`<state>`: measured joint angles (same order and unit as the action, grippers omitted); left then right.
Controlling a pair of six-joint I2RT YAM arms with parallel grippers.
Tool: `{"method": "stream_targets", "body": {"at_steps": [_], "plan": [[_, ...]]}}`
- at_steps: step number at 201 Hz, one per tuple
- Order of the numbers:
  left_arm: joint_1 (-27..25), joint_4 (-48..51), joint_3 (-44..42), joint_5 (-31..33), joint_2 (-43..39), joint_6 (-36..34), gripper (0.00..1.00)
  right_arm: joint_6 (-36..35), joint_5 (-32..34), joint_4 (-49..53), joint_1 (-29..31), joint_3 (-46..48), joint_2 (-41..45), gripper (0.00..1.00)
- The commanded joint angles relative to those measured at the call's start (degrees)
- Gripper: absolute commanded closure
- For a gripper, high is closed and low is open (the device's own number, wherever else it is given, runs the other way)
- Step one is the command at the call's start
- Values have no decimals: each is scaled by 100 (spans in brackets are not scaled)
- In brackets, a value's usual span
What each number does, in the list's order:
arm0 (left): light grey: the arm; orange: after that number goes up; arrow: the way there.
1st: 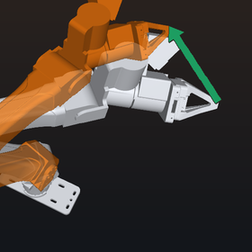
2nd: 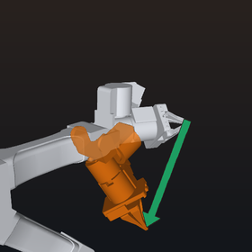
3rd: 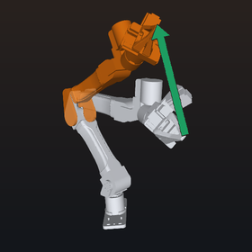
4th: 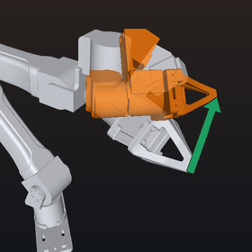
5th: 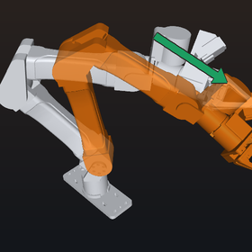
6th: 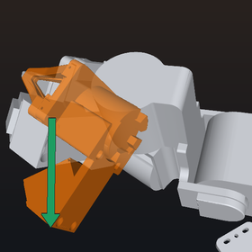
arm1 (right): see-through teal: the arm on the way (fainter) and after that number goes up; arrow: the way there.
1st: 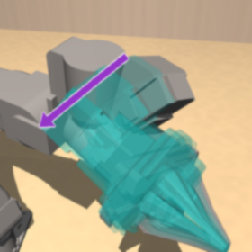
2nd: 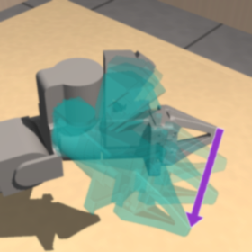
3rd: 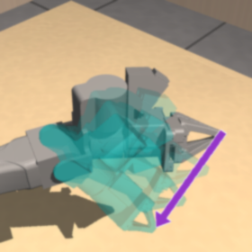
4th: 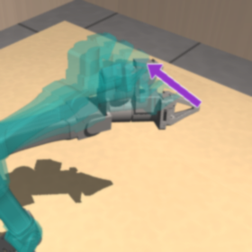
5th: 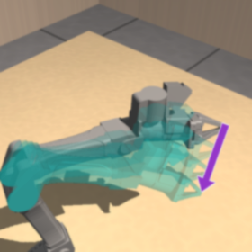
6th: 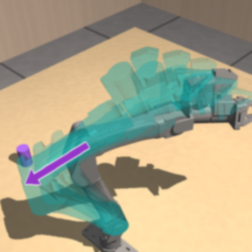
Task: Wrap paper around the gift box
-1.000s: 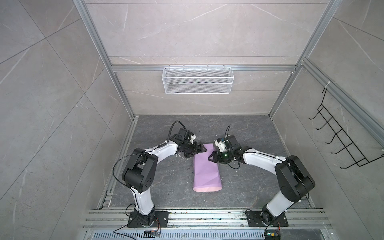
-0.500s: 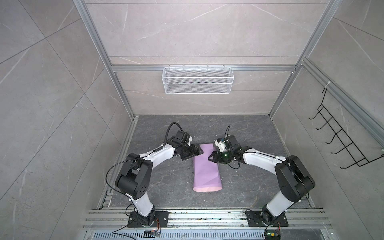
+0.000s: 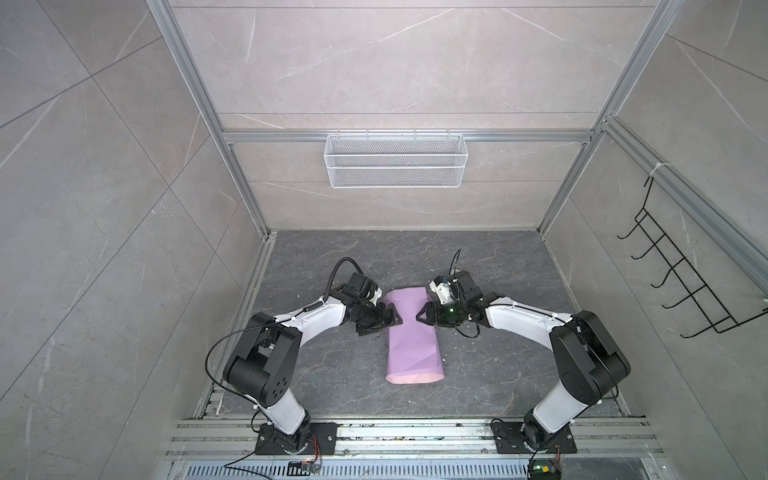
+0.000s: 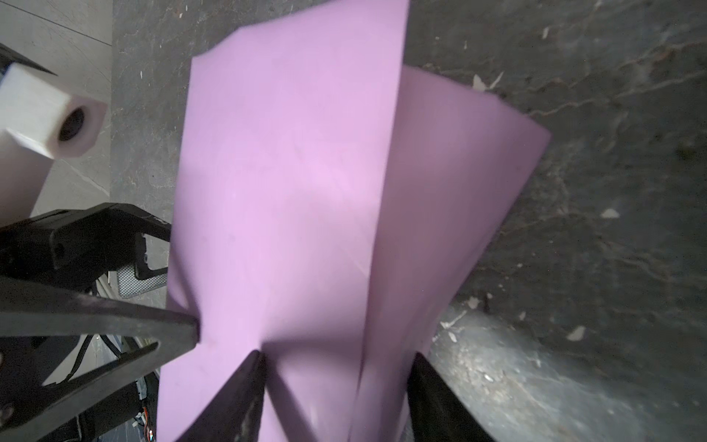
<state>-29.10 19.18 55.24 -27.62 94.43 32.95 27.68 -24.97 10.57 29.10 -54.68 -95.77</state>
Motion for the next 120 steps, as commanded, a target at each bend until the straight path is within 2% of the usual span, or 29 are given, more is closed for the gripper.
{"method": "stream_targets", "body": {"at_steps": [1, 72, 120], "plan": [[-25, 178, 10, -126, 17, -266, 9, -12, 441, 906, -19, 259, -144, 41], [-34, 451, 19, 173, 205, -488, 10, -216, 646, 1457, -17, -173, 236, 26], [-47, 479, 21, 234, 210, -504, 11, -348, 748, 1684, 47, -201, 635, 22]]}}
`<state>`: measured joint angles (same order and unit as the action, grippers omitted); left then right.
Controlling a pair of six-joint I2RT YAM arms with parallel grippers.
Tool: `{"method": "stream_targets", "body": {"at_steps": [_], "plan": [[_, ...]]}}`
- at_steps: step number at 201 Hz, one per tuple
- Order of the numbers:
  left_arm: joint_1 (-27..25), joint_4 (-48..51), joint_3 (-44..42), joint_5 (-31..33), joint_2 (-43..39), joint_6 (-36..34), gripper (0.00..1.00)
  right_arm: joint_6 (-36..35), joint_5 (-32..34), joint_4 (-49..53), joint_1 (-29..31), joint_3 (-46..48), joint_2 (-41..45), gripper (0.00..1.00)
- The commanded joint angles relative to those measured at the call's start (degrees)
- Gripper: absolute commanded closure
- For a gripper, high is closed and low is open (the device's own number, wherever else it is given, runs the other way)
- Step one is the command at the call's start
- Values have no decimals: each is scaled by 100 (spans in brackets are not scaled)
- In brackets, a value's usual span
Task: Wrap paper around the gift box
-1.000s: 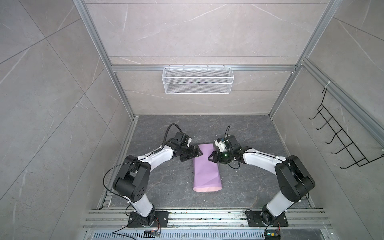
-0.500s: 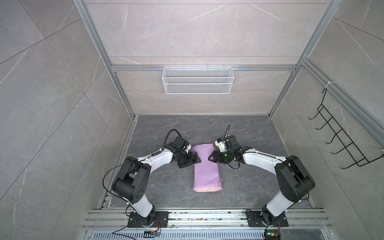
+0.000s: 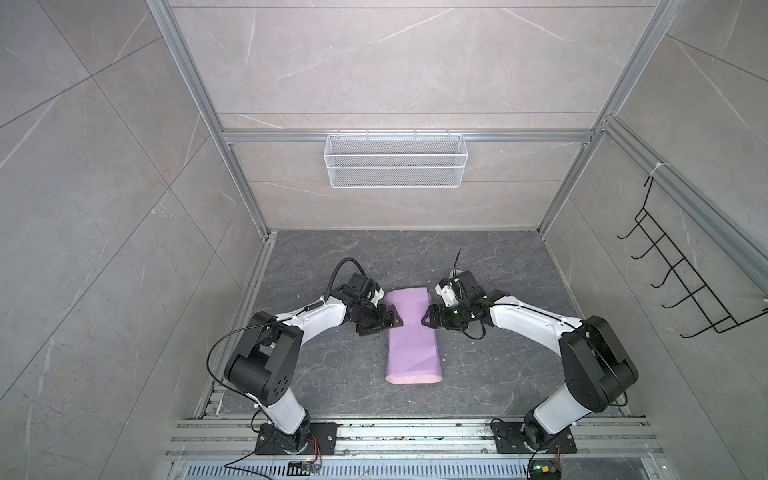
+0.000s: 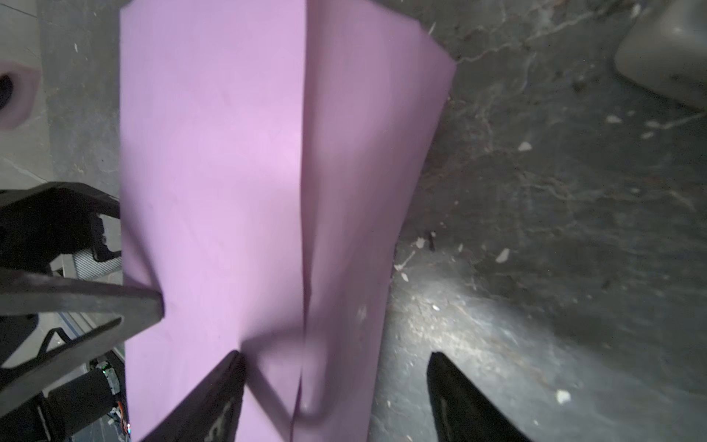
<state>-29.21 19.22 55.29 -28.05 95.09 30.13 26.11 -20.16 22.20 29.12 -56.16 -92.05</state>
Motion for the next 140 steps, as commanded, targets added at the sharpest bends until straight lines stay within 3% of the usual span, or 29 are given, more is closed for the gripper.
{"method": "stream_targets", "body": {"at_steps": [1, 52, 140], "plan": [[-38, 476, 17, 280, 143, -220, 11, -190, 267, 522, 51, -53, 263, 22], [-56, 475, 20, 327, 176, -232, 11, -199, 271, 561, 322, -32, 155, 19], [-135, 348, 311, 249, 35, -85, 10, -286, 704, 823, 322, 443, 222, 23]]}}
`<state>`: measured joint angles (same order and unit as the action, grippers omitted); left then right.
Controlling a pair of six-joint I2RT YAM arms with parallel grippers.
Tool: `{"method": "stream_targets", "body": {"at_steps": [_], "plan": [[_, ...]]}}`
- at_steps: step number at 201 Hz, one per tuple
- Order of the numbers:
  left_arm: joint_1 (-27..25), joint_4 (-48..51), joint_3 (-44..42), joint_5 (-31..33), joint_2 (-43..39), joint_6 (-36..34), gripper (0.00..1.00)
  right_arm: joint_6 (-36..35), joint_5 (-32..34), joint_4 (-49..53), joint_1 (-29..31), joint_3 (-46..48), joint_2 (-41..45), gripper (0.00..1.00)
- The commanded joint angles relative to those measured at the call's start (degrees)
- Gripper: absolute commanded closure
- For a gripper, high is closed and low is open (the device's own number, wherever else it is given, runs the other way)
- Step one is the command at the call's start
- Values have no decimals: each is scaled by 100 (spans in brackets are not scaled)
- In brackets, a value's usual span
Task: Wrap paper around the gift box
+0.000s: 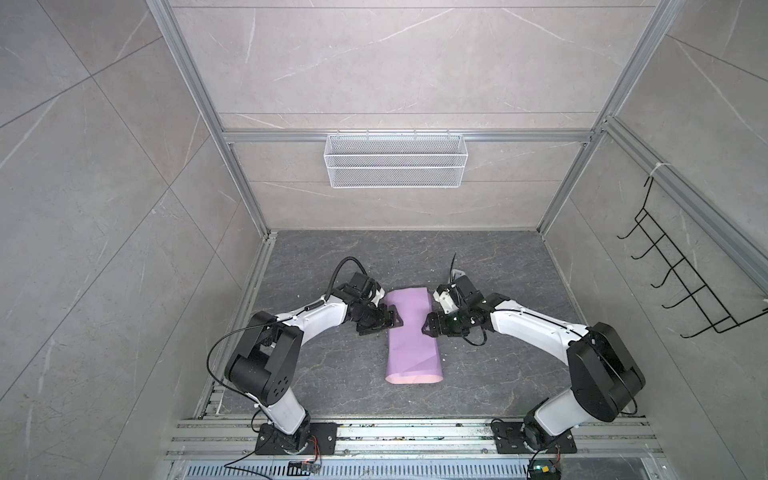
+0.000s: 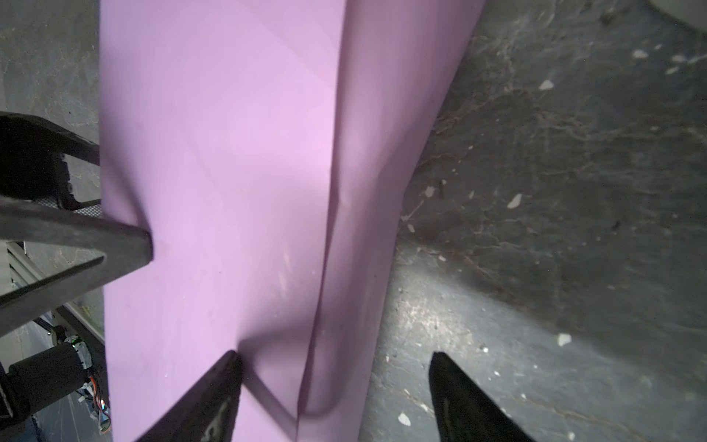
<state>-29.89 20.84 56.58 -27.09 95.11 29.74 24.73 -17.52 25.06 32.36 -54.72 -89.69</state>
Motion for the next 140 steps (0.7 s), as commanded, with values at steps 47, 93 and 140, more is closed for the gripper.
{"method": "stream_targets", "body": {"at_steps": [47, 93, 140], "plan": [[-61, -176, 152, -48, -419, 190, 7, -116, 441, 501, -2, 357, 5, 24], [-59, -68, 53, -189, -310, 182, 7, -118, 422, 474, 3, 348, -40, 25], [-56, 231, 64, 0, -161, -5, 8, -109, 431, 453, 5, 369, -23, 25]]}}
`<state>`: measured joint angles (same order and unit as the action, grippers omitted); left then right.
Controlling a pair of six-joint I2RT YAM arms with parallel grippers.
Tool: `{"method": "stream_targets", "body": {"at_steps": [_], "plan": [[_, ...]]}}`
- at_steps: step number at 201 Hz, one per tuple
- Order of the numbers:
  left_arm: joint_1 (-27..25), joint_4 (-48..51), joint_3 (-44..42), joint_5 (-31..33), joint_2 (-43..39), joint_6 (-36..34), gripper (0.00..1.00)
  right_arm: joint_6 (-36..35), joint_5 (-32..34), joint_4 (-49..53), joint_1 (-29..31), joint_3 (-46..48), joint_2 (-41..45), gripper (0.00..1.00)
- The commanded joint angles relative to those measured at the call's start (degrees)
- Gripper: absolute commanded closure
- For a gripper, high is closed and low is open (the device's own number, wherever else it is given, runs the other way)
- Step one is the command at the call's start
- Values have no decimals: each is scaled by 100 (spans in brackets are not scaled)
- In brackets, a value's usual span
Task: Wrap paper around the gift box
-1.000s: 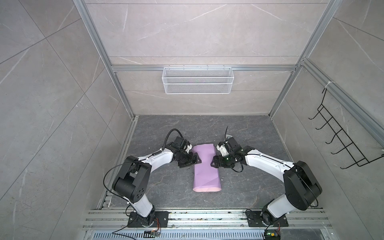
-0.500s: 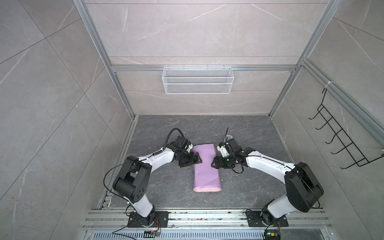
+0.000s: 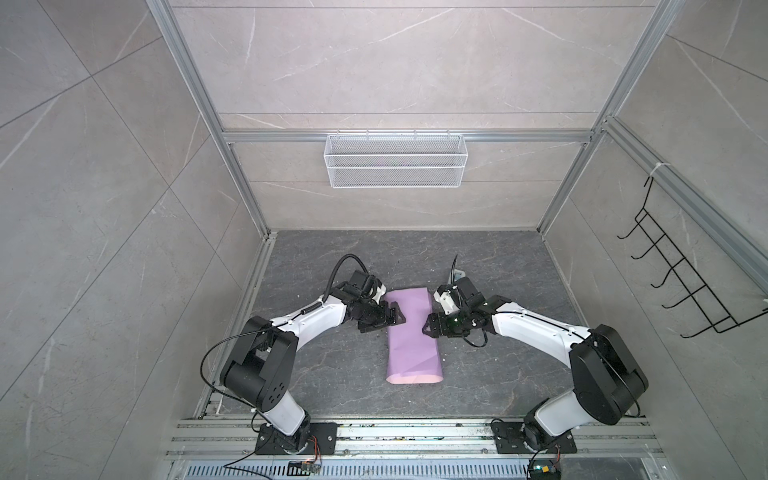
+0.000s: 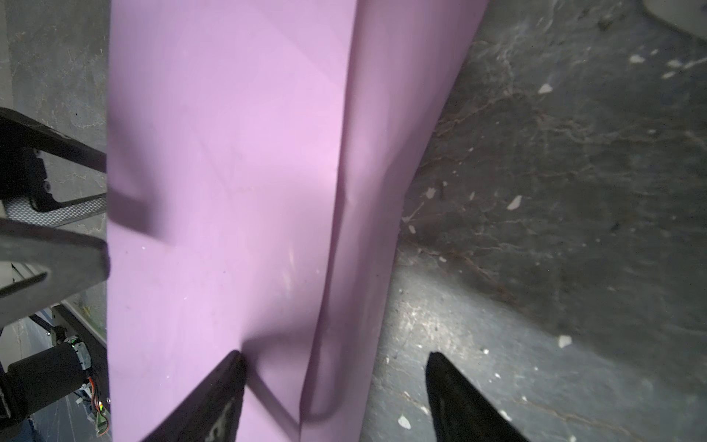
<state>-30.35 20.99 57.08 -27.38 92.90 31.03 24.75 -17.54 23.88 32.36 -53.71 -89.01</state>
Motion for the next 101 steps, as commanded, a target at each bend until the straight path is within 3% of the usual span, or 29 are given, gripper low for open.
{"method": "stream_targets", "body": {"at_steps": [1, 101], "plan": [[-13, 214, 9, 29, 65, -133, 8, -107, 430, 573, 2, 271, -90, 25], [-24, 378, 59, 189, 442, -356, 9, 4, 91, 605, -24, -129, 178, 24]]}}
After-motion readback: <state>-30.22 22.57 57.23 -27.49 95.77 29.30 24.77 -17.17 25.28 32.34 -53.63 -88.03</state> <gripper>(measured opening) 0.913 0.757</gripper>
